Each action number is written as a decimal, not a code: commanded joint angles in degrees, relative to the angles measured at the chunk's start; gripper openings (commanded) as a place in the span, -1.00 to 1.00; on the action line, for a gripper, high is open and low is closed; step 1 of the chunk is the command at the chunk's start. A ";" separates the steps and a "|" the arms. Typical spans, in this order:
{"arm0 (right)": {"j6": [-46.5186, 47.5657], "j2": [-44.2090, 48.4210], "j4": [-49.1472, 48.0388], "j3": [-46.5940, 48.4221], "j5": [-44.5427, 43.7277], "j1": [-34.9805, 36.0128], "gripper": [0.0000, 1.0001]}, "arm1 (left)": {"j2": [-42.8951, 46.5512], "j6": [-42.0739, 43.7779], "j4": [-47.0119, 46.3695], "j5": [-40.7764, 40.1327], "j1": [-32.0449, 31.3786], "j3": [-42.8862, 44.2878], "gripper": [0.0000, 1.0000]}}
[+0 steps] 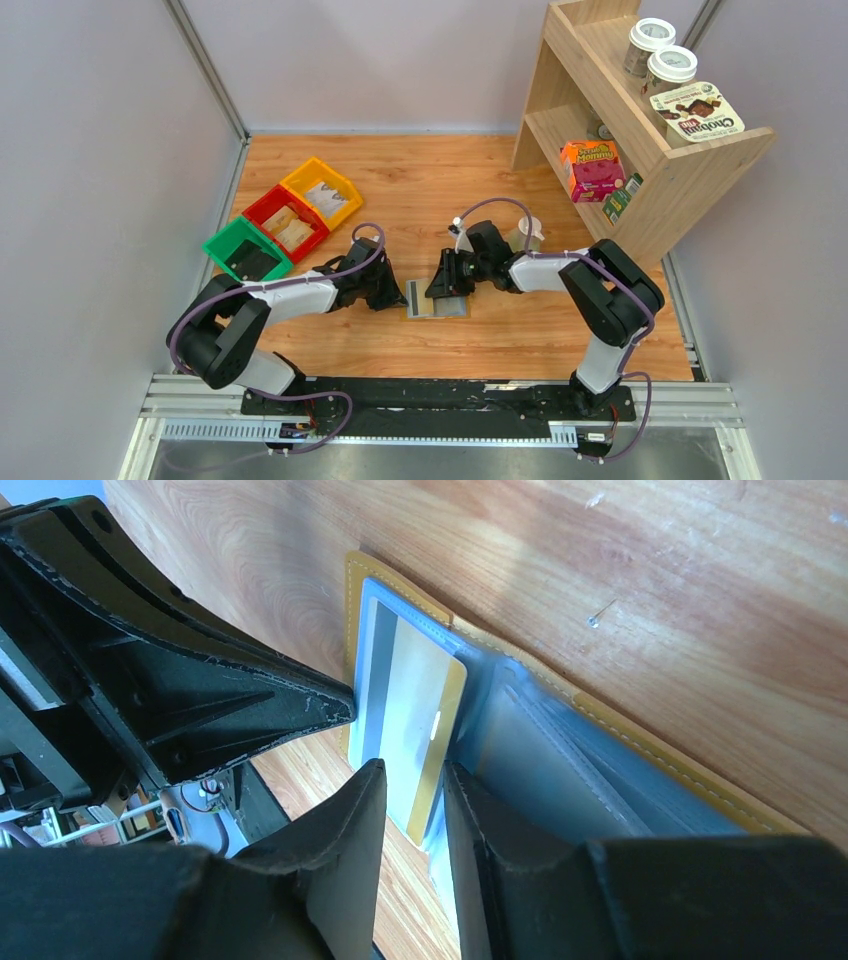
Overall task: Take the credit cards out of the card holder
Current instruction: Remove the credit card from the card holder.
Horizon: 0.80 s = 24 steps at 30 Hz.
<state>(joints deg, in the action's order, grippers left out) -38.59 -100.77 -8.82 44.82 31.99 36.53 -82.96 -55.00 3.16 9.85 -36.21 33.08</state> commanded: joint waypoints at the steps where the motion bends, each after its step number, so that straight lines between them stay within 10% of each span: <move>1: -0.35 -1.18 -2.08 -0.61 1.23 -0.32 -0.32 | -1.85 0.51 1.06 -0.53 0.08 -0.39 -1.00; 8: -0.26 -1.09 0.65 0.18 -0.61 -0.32 -0.32 | -2.12 0.51 1.24 -0.27 0.08 -0.30 -1.00; 18: -1.58 1.28 -4.72 -1.84 2.38 -0.58 -0.99 | -2.38 0.95 3.26 -0.88 0.08 0.58 -1.00; 24: -0.79 3.03 -3.67 -2.89 2.55 -1.73 -1.00 | -2.74 1.57 5.89 -1.41 0.08 1.81 -1.00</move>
<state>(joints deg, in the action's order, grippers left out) -39.83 -100.84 -11.31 42.70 33.52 35.66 -84.01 -54.87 4.67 10.63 -35.97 34.35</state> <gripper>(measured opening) 0.004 0.007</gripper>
